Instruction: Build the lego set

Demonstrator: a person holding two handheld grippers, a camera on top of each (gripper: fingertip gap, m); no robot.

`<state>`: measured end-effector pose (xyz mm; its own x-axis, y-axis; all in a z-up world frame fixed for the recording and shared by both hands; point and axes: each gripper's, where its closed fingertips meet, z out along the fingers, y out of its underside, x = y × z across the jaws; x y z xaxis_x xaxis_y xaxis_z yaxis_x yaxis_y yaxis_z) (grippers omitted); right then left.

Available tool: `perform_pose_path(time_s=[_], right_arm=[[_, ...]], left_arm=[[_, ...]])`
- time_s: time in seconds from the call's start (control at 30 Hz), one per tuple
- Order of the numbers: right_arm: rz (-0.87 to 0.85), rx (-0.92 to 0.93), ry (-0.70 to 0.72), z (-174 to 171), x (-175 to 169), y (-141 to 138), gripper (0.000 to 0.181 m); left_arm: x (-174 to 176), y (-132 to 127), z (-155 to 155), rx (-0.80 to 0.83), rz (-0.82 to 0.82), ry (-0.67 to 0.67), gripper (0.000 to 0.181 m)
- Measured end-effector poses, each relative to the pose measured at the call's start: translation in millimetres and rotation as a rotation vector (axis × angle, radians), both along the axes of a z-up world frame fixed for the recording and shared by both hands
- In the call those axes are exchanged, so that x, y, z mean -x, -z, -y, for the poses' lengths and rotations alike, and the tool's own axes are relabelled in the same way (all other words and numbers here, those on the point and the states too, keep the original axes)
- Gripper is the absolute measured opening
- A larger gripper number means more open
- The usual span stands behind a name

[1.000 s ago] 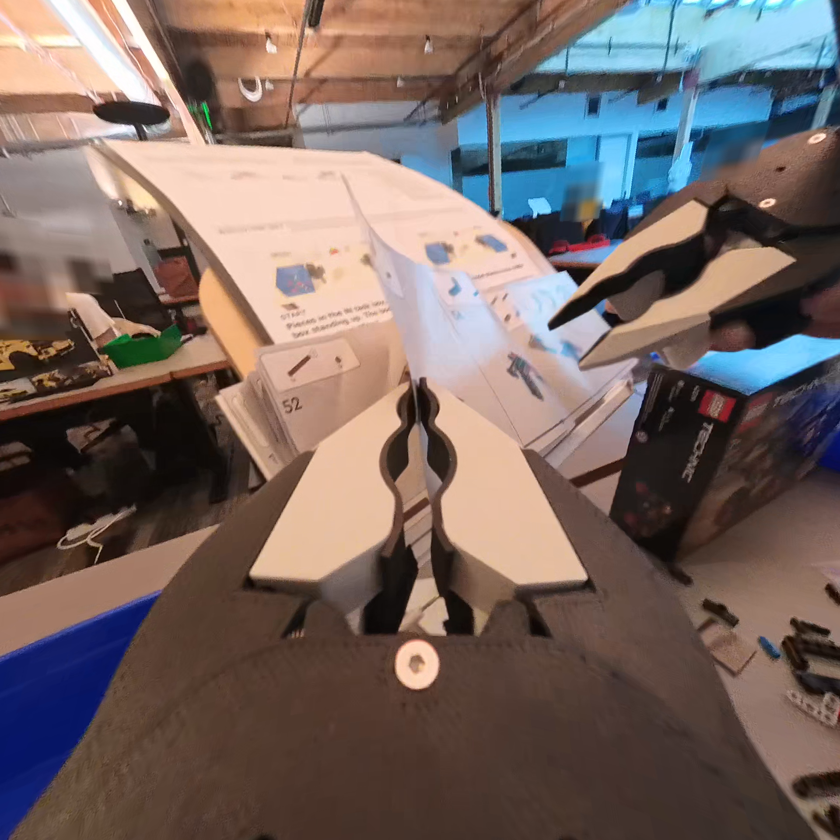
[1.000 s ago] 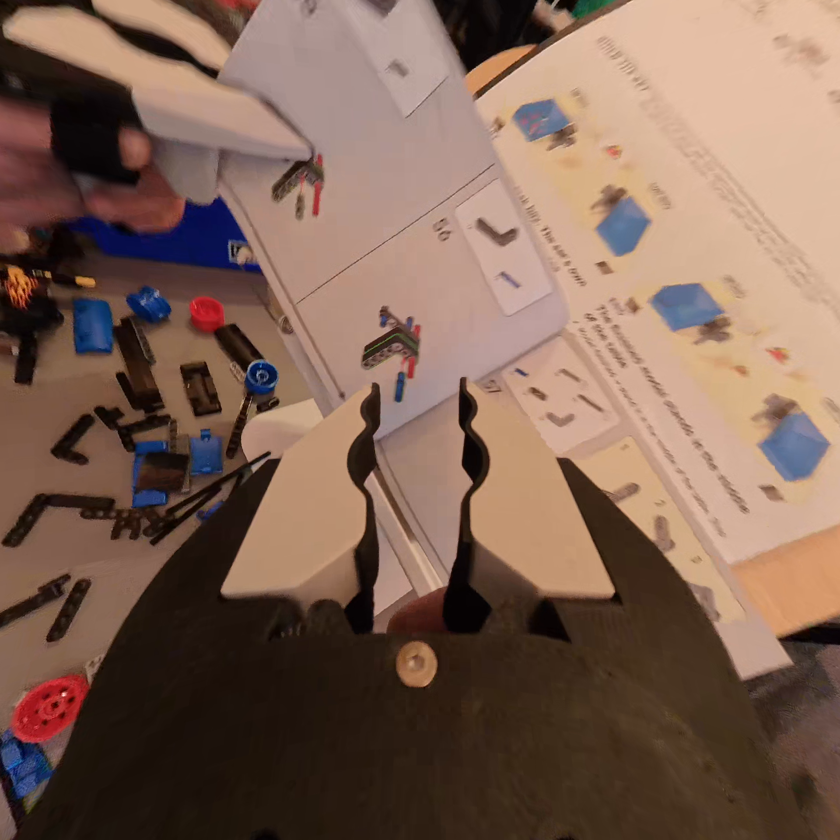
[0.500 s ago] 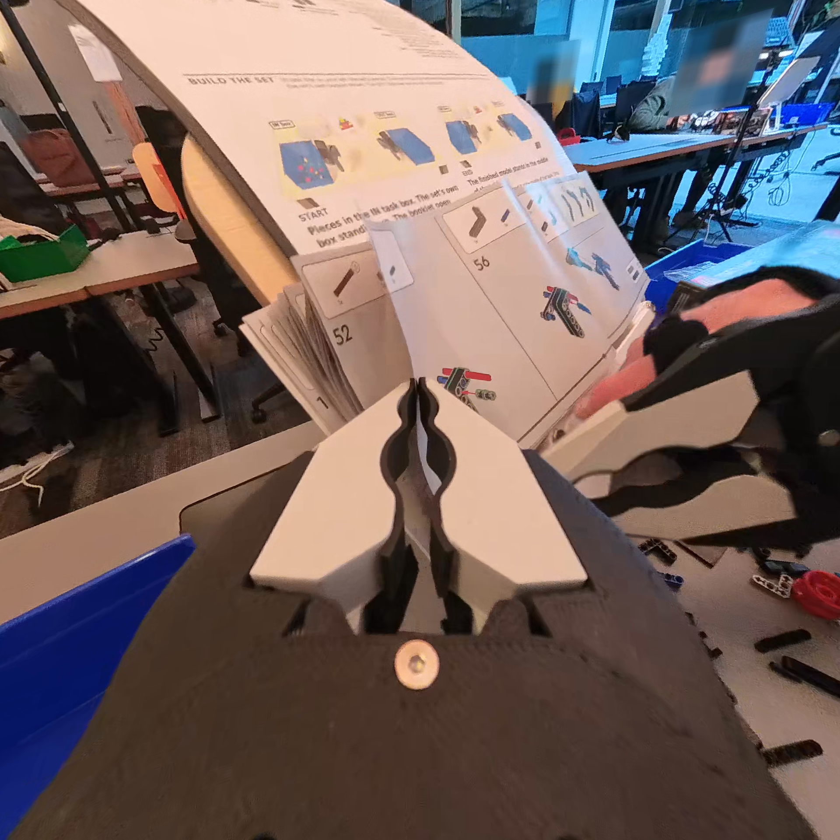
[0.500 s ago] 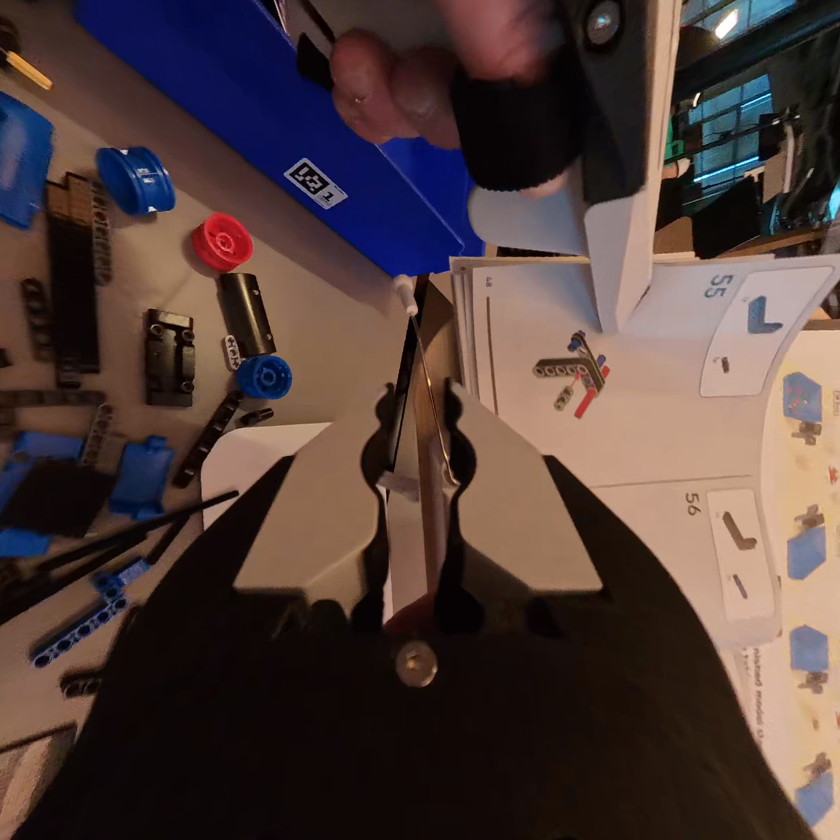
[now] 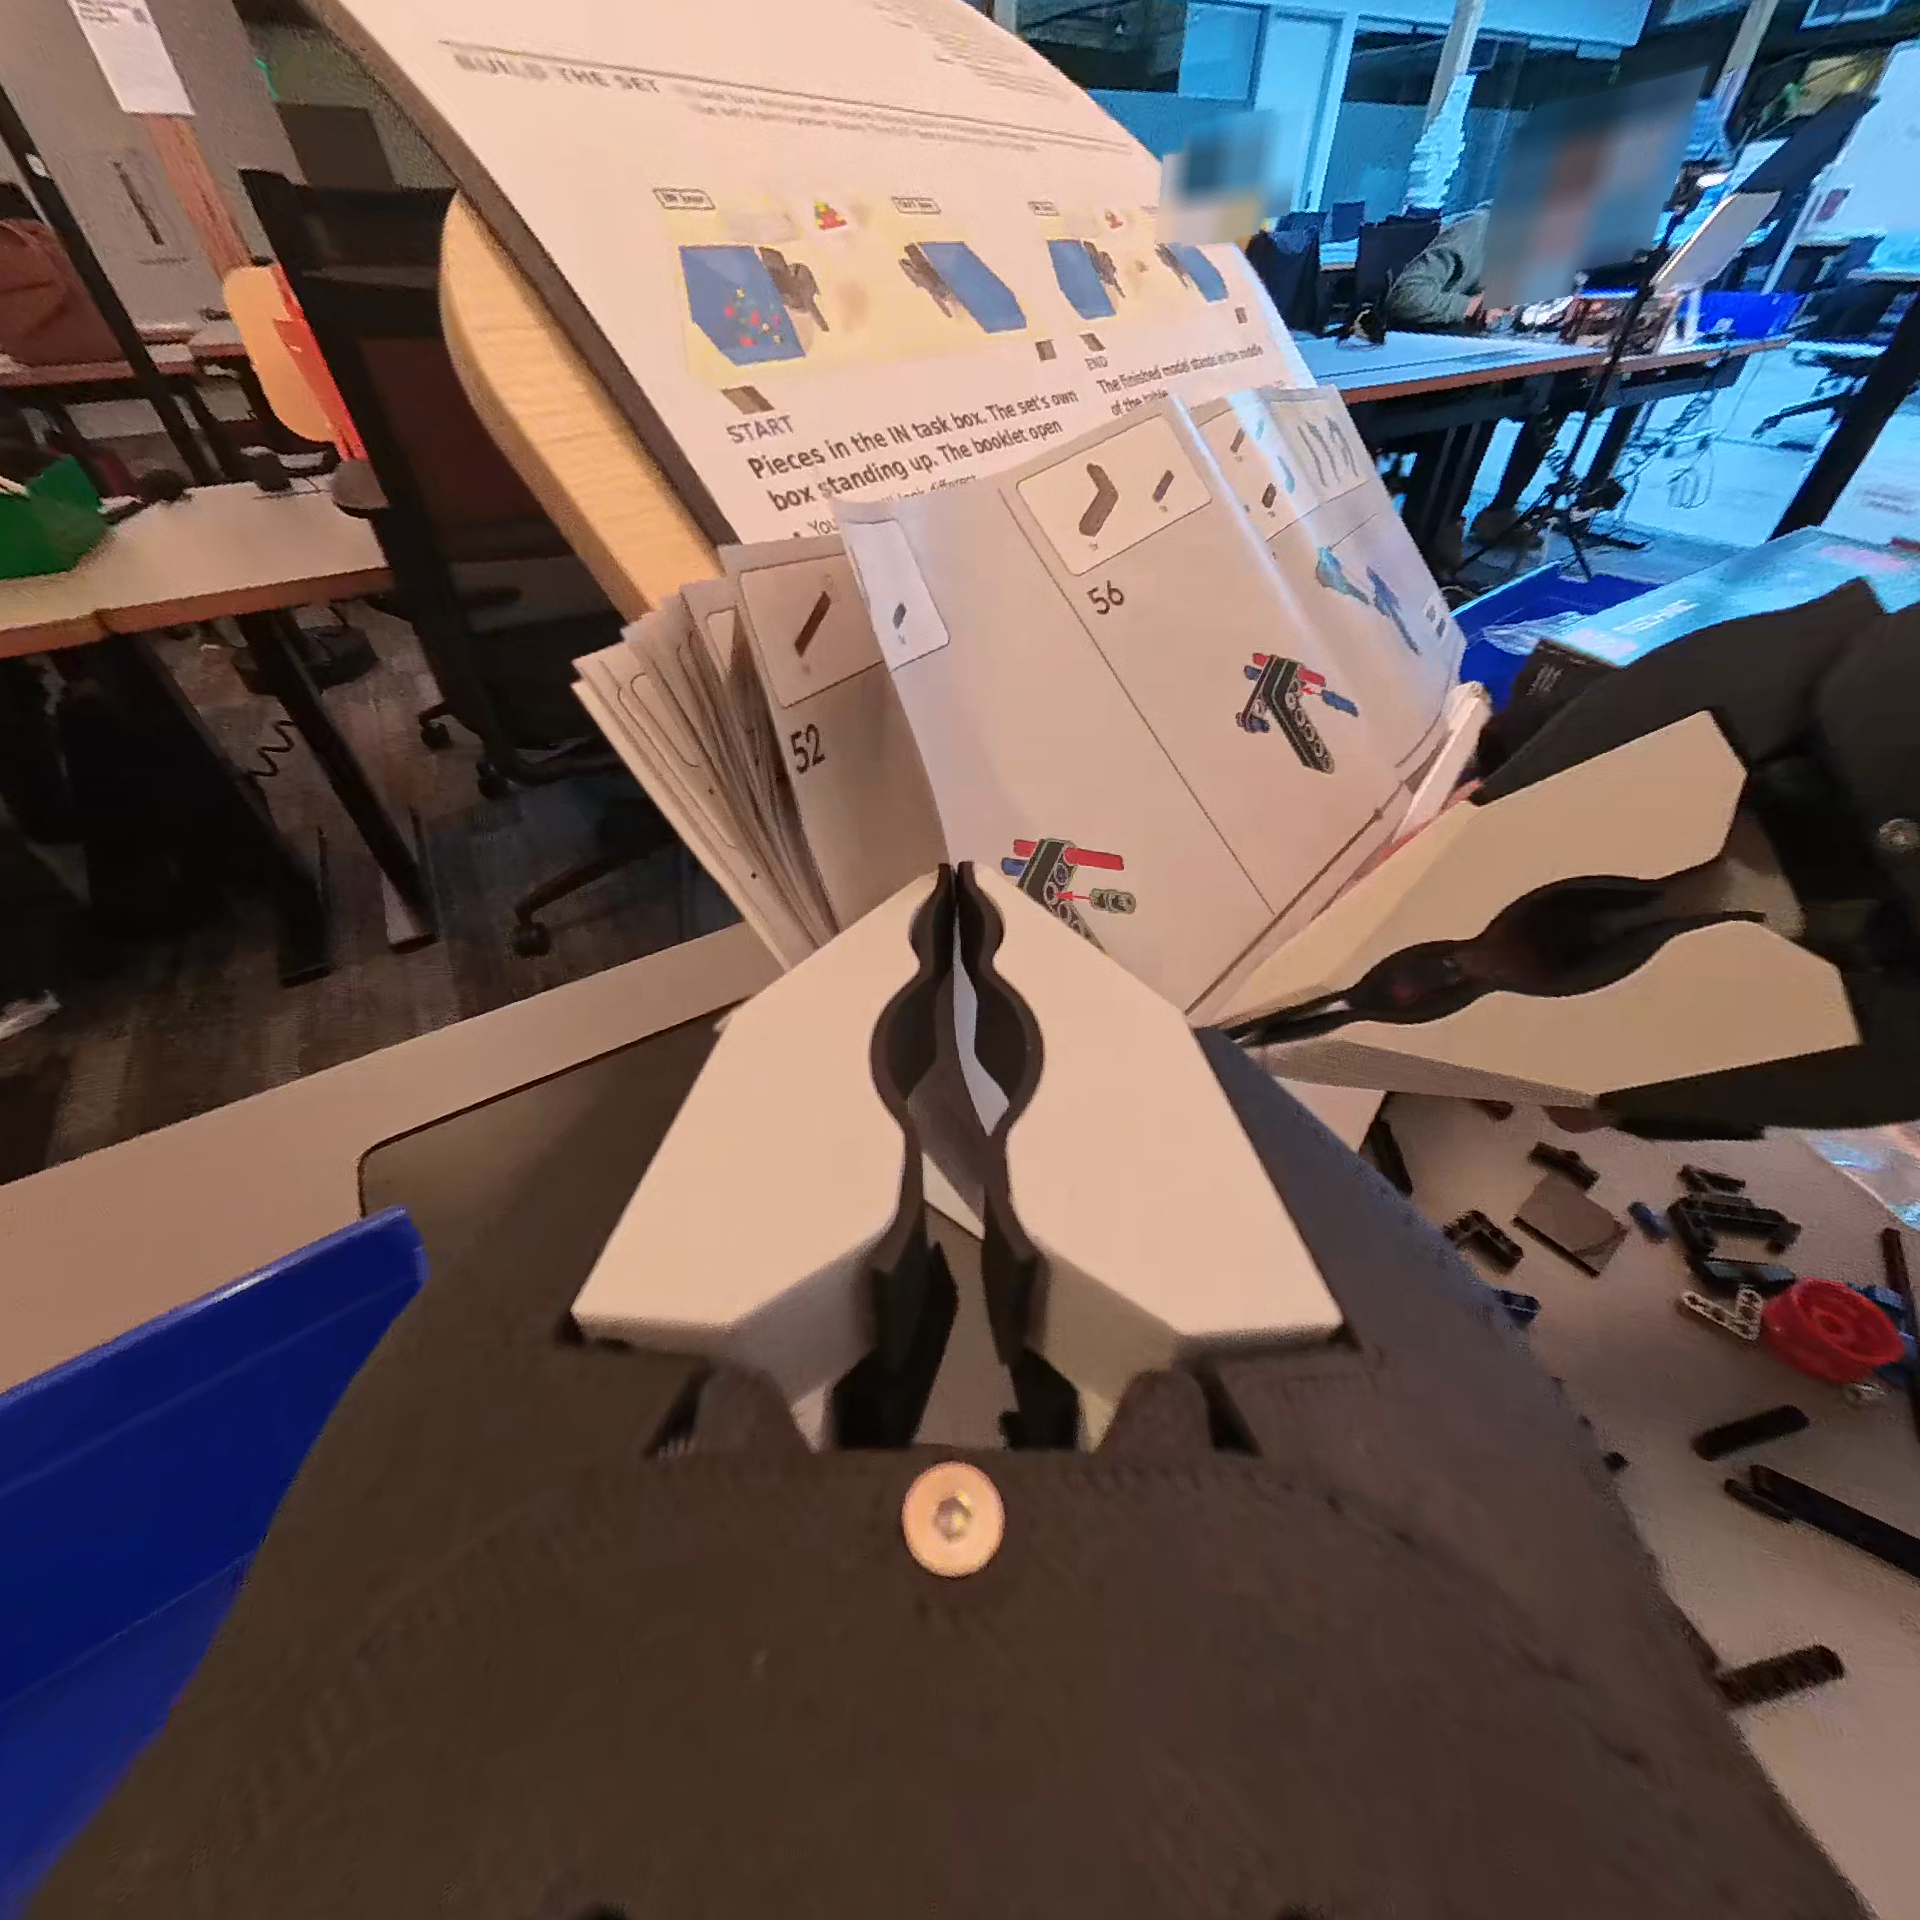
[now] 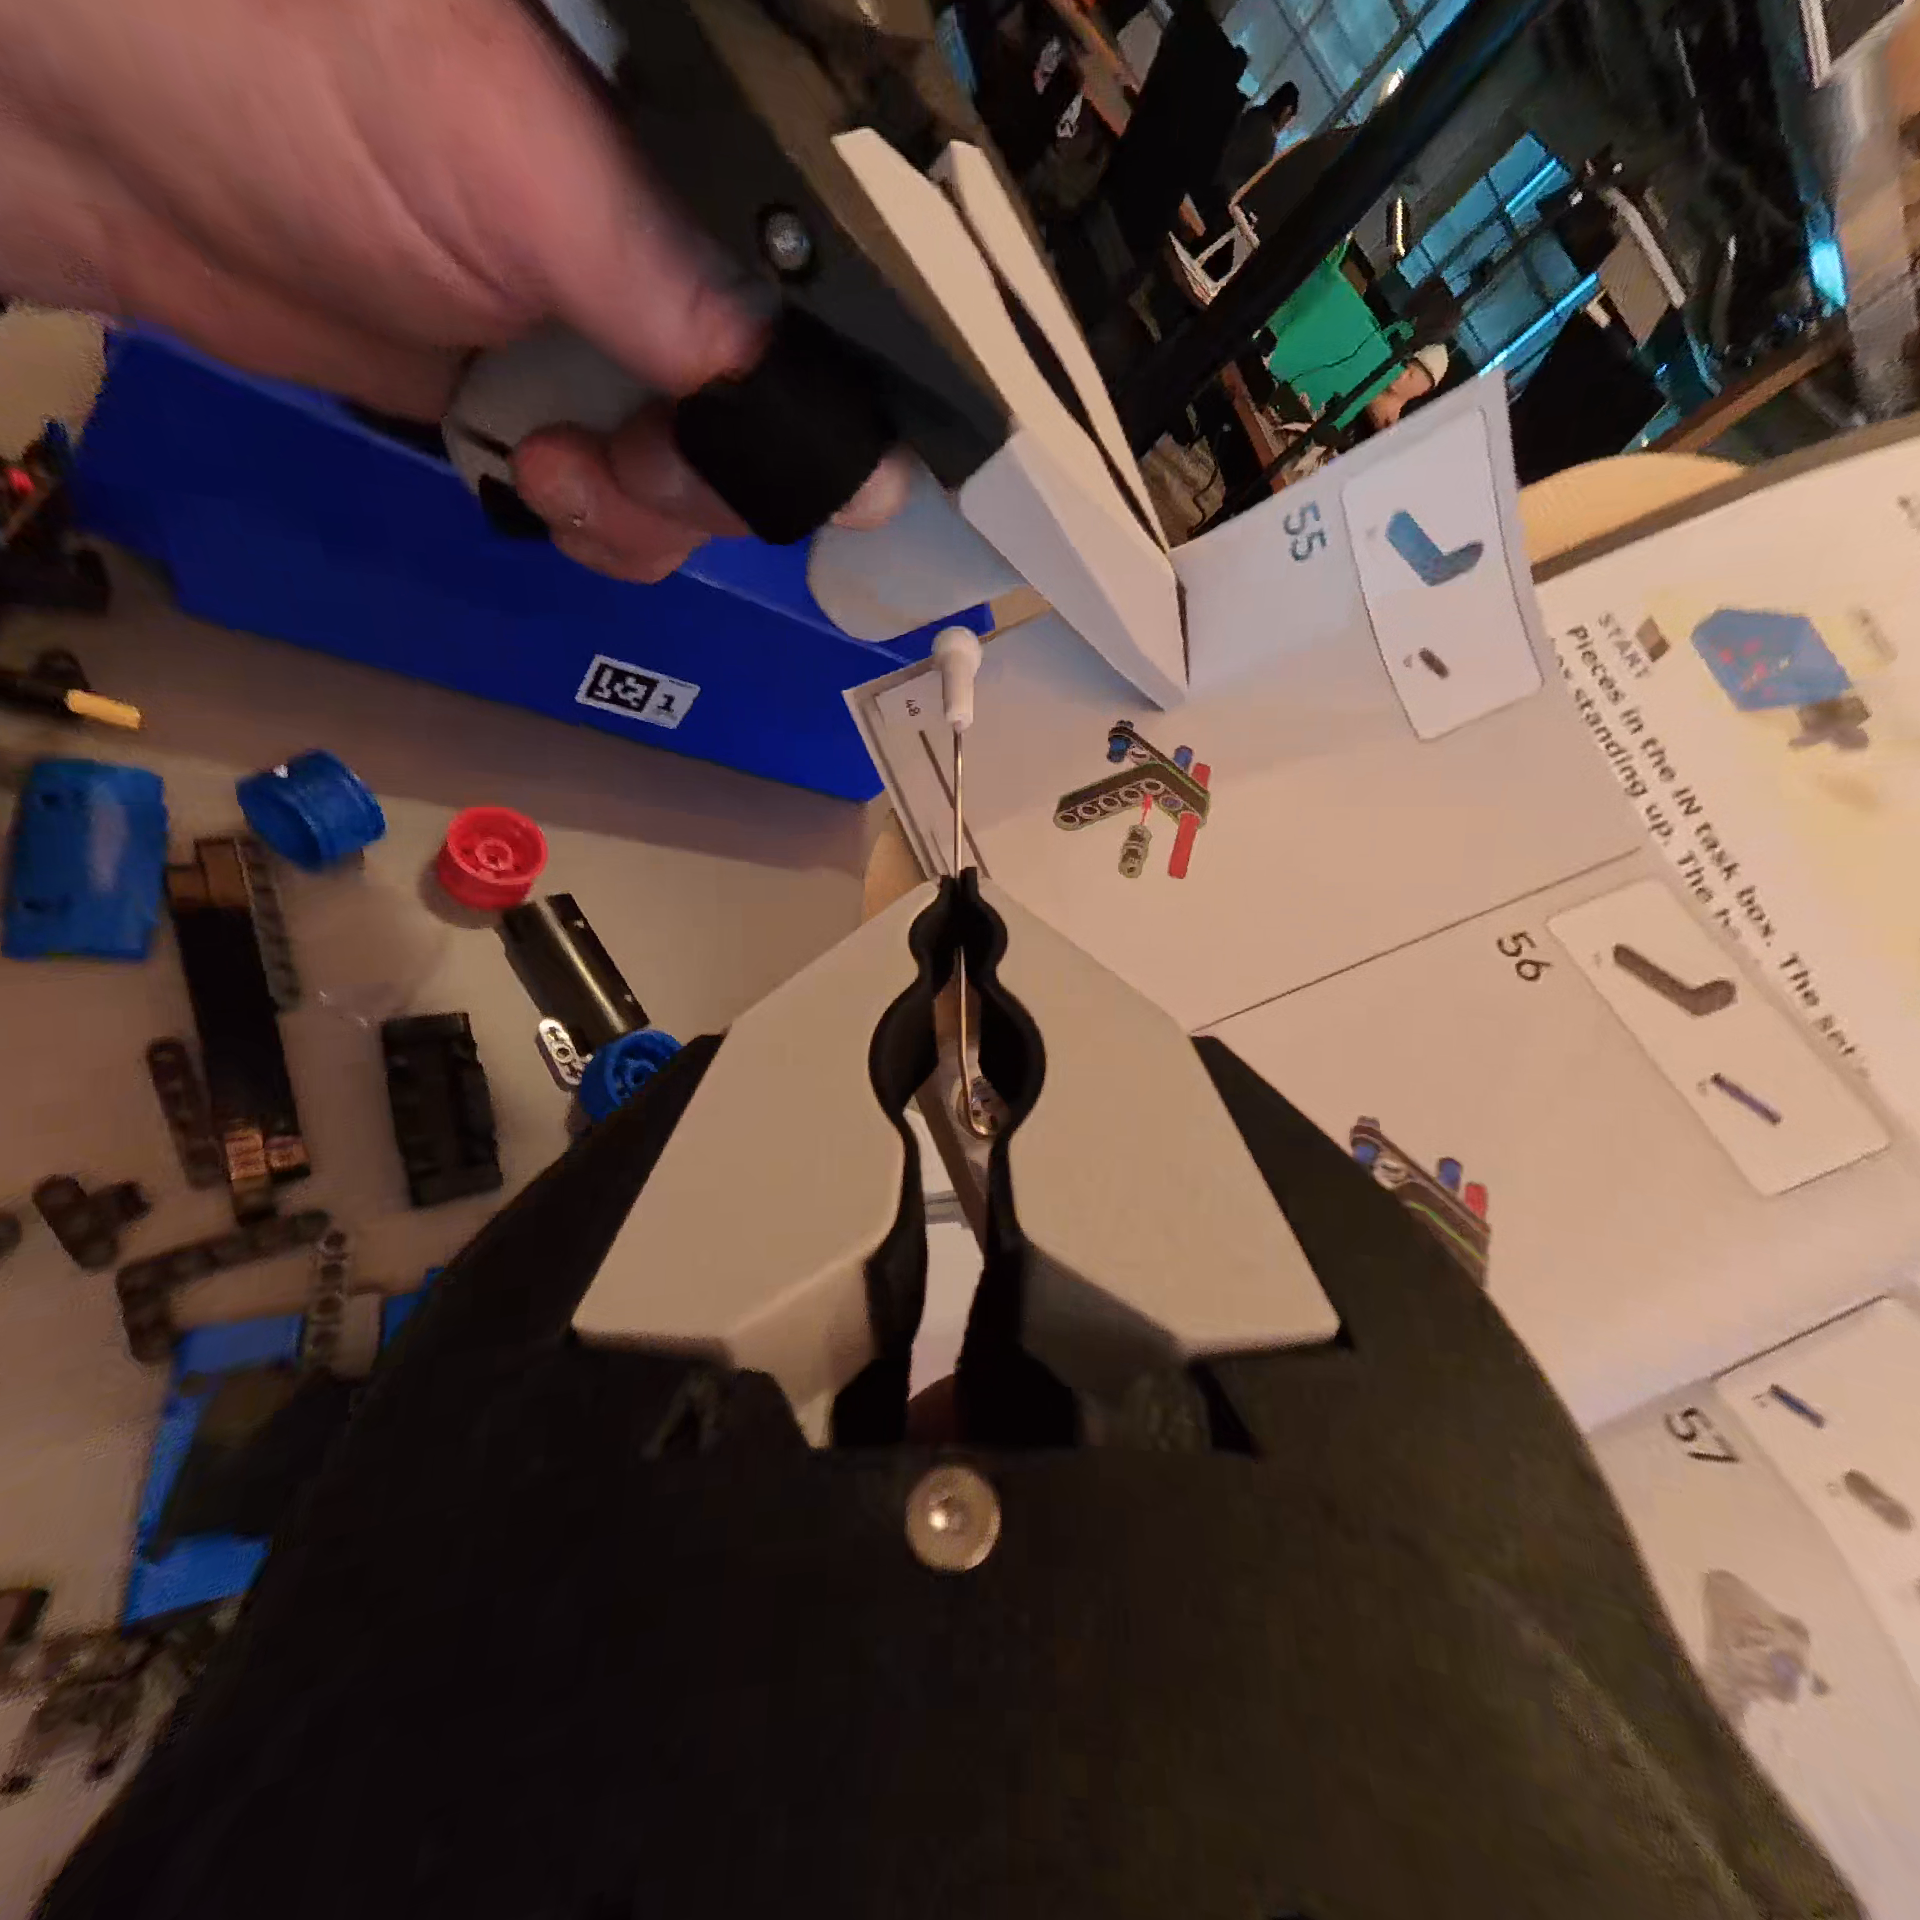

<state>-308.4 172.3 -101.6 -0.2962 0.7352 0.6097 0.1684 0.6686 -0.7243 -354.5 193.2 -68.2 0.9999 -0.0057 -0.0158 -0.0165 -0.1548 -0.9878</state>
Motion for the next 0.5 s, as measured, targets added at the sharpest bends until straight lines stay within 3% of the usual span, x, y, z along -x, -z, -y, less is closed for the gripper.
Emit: perform_pose_path(time_s=[0.27, 0.37, 0.5], right_arm=[[0.034, 0.278, 0.102, -9.3, 1.5, -7.4, 0.0], [0.055, 0.352, 0.16, -14.8, -1.8, -10.2, 0.0], [0.055, 0.309, 0.192, -17.0, -21.9, -25.5, 0.028]], left_arm=[[-1.6, -0.9, 2.2, -0.017, 0.082, 0.042, 0.0], [7.0, -4.6, 7.9, -0.037, 0.059, -0.023, 0.002], [21.6, -22.9, 26.7, -0.077, -0.044, -0.156, 0.05]])
